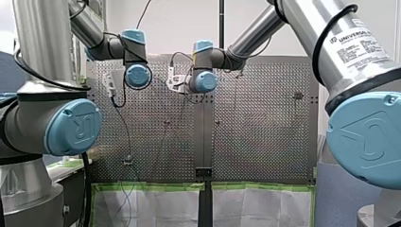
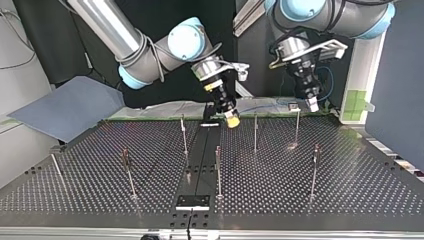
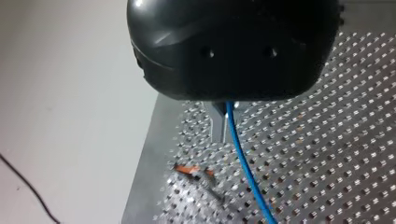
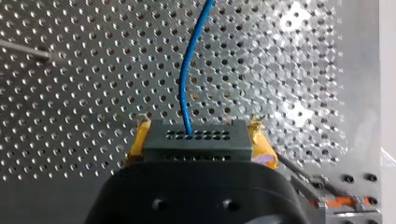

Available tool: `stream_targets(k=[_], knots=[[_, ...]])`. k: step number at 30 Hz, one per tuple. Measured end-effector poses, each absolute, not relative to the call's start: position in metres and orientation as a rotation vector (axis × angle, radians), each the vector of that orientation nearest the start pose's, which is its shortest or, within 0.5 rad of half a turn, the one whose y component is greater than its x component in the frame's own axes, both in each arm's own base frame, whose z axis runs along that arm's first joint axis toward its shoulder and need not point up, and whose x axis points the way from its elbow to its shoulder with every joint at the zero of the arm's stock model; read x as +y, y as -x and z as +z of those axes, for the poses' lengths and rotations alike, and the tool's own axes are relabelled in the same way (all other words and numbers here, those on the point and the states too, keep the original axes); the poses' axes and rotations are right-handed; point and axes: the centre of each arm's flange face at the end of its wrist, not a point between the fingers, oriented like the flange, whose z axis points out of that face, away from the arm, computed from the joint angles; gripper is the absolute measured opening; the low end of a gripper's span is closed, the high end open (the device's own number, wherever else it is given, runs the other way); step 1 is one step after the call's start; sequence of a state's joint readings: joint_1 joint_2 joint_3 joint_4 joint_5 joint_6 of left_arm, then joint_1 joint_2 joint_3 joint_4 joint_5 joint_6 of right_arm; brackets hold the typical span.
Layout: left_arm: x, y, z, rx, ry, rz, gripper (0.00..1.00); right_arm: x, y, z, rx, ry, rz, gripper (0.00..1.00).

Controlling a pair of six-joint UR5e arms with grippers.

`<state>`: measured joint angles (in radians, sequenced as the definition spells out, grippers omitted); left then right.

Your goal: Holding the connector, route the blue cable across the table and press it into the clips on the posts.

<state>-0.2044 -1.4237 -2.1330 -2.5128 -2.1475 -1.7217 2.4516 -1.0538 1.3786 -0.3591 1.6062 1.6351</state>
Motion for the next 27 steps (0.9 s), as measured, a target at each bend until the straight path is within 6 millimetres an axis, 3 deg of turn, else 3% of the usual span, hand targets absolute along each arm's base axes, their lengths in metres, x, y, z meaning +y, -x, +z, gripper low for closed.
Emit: stream_targets(k=[14,27], knots=[[-0.14,-0.414,0.364,1.29,0.437,0.079,0.0,-0.335,-0.644,0.346,0.93,2.3,-2.618,0.0],[-0.108,-0.437,0.382,1.252,0.464,0.113,0.0,-0.349,-0.672,0.322,0.938,2.355,-2.543,0.0]])
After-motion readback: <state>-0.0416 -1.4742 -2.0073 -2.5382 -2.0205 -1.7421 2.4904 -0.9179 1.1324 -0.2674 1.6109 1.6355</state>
